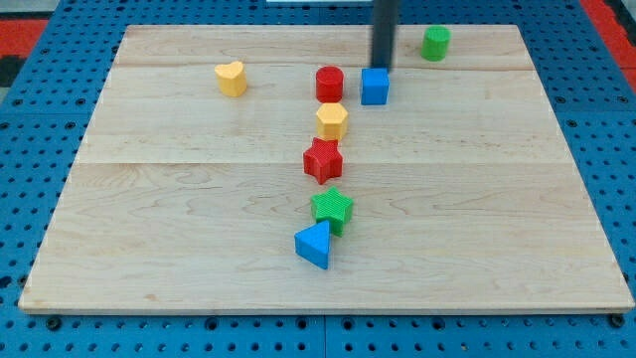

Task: Move green circle to the top left of red circle

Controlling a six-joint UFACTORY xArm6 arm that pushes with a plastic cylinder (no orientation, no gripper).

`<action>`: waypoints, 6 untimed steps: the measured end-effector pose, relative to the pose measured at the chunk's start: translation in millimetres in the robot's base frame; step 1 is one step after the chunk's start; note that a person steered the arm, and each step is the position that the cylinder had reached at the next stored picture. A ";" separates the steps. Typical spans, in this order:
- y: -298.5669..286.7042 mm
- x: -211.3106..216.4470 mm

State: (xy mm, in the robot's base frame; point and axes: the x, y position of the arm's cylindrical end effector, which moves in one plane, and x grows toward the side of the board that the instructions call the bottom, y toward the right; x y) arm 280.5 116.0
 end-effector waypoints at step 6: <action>-75.2 -45.6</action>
